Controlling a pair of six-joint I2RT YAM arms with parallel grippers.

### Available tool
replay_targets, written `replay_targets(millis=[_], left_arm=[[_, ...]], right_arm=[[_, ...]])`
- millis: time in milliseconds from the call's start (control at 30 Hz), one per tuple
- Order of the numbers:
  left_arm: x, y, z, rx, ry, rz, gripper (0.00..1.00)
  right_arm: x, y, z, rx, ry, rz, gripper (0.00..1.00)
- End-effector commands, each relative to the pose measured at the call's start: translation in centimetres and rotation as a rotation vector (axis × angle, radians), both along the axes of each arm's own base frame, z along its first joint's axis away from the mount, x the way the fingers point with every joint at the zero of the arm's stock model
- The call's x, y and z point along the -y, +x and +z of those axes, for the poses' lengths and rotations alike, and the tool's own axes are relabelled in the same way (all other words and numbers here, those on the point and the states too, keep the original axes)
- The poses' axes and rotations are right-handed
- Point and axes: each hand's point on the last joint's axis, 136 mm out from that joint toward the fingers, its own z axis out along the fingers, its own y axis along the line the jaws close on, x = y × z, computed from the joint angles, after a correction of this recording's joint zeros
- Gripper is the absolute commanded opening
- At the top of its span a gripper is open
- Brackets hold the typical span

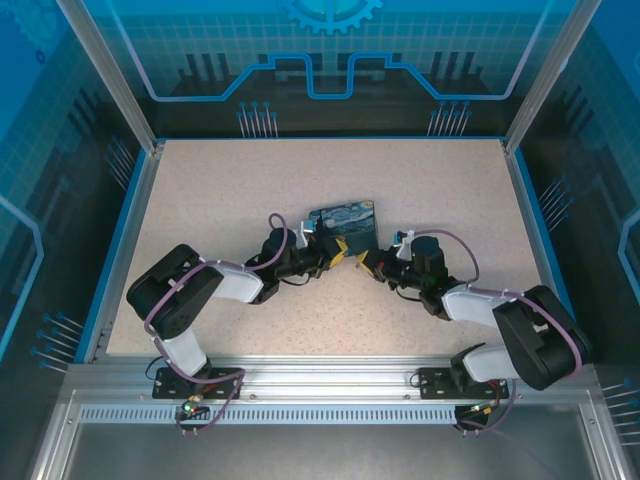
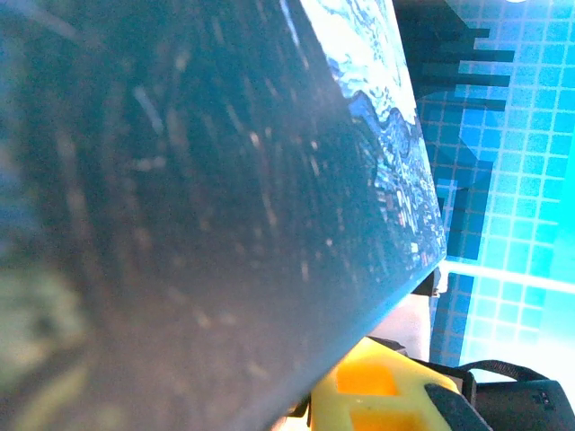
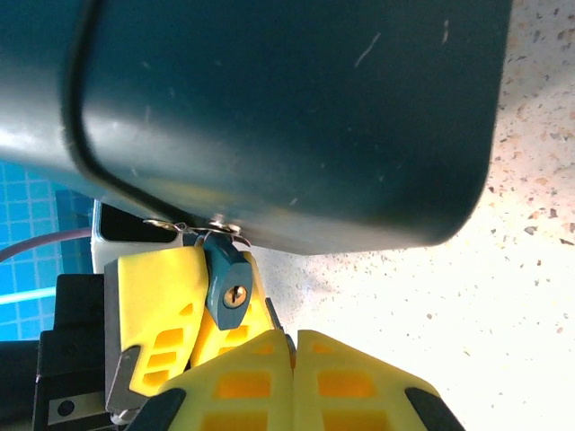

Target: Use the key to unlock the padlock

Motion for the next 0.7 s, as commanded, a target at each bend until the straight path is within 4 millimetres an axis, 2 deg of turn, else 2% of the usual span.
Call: replay_targets(millis=[0,300,667], left_arm=[[0.4,0.5,2.3,0.049,-0.046,-0.005,0.0],[0.5,0.5,2.2,0.047,-0.043,-0.008,0.0],[0.6,0.5,2.2,0.048,-0.044,-0.009,0.0]], right_arm=[[0.5,-0.8,-0.7,-0.001,-0.047,0.008,0.0],[-0.2,0.3,1.5,0.039,0.003,0.01,0.0],[-1.3,1.1,2.1,0.045,0.033,0.015,0.0]])
